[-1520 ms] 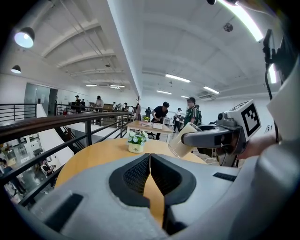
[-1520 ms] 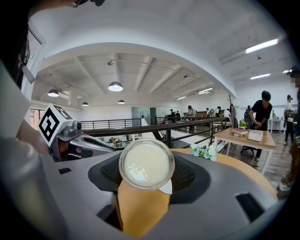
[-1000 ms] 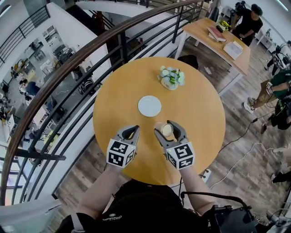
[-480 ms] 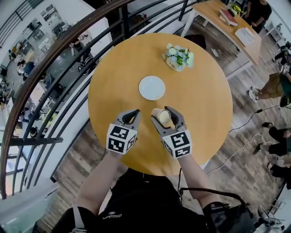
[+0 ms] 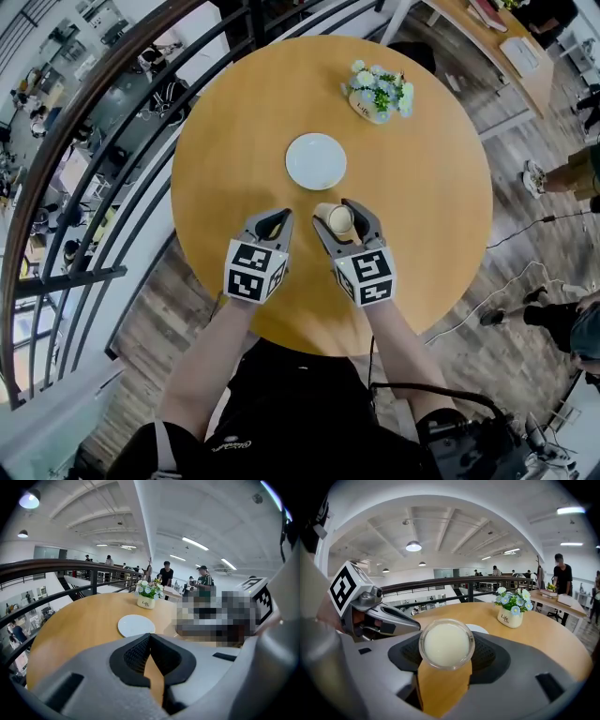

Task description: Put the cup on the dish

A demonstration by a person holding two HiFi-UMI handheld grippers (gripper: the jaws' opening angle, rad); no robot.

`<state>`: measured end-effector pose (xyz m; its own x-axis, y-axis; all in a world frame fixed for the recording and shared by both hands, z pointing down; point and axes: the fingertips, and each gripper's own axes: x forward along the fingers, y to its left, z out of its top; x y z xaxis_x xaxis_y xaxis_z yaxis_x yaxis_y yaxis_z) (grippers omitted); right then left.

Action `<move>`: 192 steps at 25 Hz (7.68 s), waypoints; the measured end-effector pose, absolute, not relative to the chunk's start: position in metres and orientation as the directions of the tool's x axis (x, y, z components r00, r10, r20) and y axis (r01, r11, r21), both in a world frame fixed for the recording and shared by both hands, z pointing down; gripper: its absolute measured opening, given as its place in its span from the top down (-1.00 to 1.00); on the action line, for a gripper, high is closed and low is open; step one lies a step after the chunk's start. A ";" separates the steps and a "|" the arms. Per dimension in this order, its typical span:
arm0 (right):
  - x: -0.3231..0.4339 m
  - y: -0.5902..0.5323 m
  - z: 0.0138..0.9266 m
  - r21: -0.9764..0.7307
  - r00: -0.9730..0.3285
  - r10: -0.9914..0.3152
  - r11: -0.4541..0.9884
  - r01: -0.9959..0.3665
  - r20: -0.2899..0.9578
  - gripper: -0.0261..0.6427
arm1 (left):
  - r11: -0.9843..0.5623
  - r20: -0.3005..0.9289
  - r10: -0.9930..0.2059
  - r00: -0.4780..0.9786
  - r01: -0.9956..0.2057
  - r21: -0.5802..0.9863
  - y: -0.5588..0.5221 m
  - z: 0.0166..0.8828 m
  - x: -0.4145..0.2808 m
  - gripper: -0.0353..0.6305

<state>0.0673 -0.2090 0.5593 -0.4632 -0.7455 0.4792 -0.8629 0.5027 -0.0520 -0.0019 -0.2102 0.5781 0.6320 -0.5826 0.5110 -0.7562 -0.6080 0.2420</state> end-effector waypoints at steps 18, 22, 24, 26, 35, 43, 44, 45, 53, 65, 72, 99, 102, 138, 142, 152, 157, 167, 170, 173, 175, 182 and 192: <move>0.063 -0.318 0.590 0.025 -0.394 -0.742 0.483 -0.875 0.543 0.14 | -0.590 0.522 -0.582 0.623 -0.766 0.256 -0.250 0.596 -0.009 0.89; 0.063 -0.337 0.603 0.048 -0.374 -0.719 0.491 -0.870 0.585 0.14 | -0.586 0.520 -0.584 0.624 -0.767 0.263 -0.252 0.595 -0.012 0.89; 0.064 -0.342 0.610 0.060 -0.358 -0.711 0.489 -0.870 0.605 0.14 | -0.583 0.521 -0.583 0.623 -0.768 0.265 -0.251 0.596 -0.014 0.89; 0.068 -0.346 0.616 0.068 -0.340 -0.701 0.484 -0.872 0.627 0.14 | -0.583 0.522 -0.582 0.623 -0.768 0.266 -0.252 0.596 -0.014 0.89; 0.072 -0.353 0.636 0.081 -0.305 -0.662 0.485 -0.871 0.685 0.14 | -0.582 0.525 -0.579 0.624 -0.767 0.270 -0.250 0.600 -0.019 0.89; 0.073 -0.357 0.643 0.081 -0.291 -0.641 0.486 -0.870 0.711 0.14 | -0.587 0.531 -0.570 0.627 -0.763 0.270 -0.248 0.602 -0.019 0.89; 0.074 -0.357 0.644 0.080 -0.291 -0.637 0.487 -0.870 0.714 0.14 | -0.588 0.532 -0.568 0.627 -0.762 0.271 -0.248 0.602 -0.018 0.89; 0.074 -0.357 0.646 0.079 -0.291 -0.634 0.488 -0.870 0.717 0.14 | -0.588 0.533 -0.567 0.628 -0.762 0.271 -0.248 0.603 -0.017 0.89; 0.071 -0.362 0.649 0.080 -0.289 -0.622 0.495 -0.865 0.728 0.14 | -0.600 0.537 -0.552 0.638 -0.751 0.275 -0.245 0.606 -0.015 0.89; 0.063 -0.367 0.649 0.061 -0.297 -0.620 0.488 -0.871 0.727 0.14 | -0.600 0.540 -0.552 0.636 -0.752 0.273 -0.242 0.605 -0.019 0.89; 0.064 -0.368 0.650 0.044 -0.301 -0.613 0.482 -0.875 0.731 0.14 | -0.594 0.541 -0.555 0.632 -0.756 0.273 -0.242 0.606 -0.020 0.89; 0.065 -0.367 0.649 0.050 -0.293 -0.633 0.466 -0.883 0.716 0.14 | -0.597 0.546 -0.554 0.629 -0.757 0.266 -0.236 0.605 -0.025 0.89; 0.067 -0.368 0.649 0.052 -0.290 -0.637 0.462 -0.885 0.714 0.14 | -0.598 0.548 -0.551 0.629 -0.756 0.267 -0.236 0.606 -0.024 0.89; 0.077 -0.335 0.640 -0.041 -0.342 -0.639 0.436 -0.899 0.689 -0.04 | -0.623 0.532 -0.562 0.633 -0.747 0.231 -0.225 0.591 -0.019 0.89; 0.080 -0.319 0.638 -0.064 -0.352 -0.640 0.427 -0.902 0.683 -0.04 | -0.628 0.529 -0.564 0.634 -0.745 0.225 -0.220 0.586 -0.017 0.89; 0.099 -0.288 0.618 -0.112 -0.389 -0.657 0.423 -0.899 0.646 -0.01 | -0.641 0.511 -0.570 0.644 -0.737 0.214 -0.211 0.571 0.007 0.89; 0.109 -0.275 0.597 -0.133 -0.404 -0.680 0.415 -0.900 0.612 0.08 | -0.652 0.496 -0.575 0.651 -0.730 0.202 -0.208 0.558 0.018 0.89; 0.114 -0.227 0.523 -0.160 -0.468 -0.745 0.450 -0.879 0.475 0.11 | -0.662 0.434 -0.599 0.673 -0.721 0.203 -0.198 0.513 0.036 0.89; 0.120 -0.216 0.500 -0.179 -0.476 -0.768 0.445 -0.878 0.429 0.11 | -0.682 0.404 -0.603 0.688 -0.707 0.185 -0.198 0.494 0.047 0.89; 0.125 -0.203 0.479 -0.211 -0.491 -0.780 0.443 -0.871 0.389 0.11 | -0.705 0.367 -0.605 0.707 -0.690 0.166 -0.192 0.472 0.056 0.89; 0.126 -0.195 0.467 -0.215 -0.496 -0.785 0.446 -0.869 0.371 0.11 | -0.717 0.341 -0.607 0.718 -0.680 0.155 -0.189 0.458 0.061 0.89; 0.132 -0.176 0.431 -0.197 -0.501 -0.803 0.461 -0.865 0.322 0.11 | -0.749 0.295 -0.601 0.743 -0.652 0.117 -0.176 0.428 0.073 0.89; 0.128 -0.157 0.395 -0.177 -0.500 -0.824 0.468 -0.866 0.266 0.34 | -0.782 0.255 -0.588 0.768 -0.620 0.063 -0.156 0.397 0.080 0.89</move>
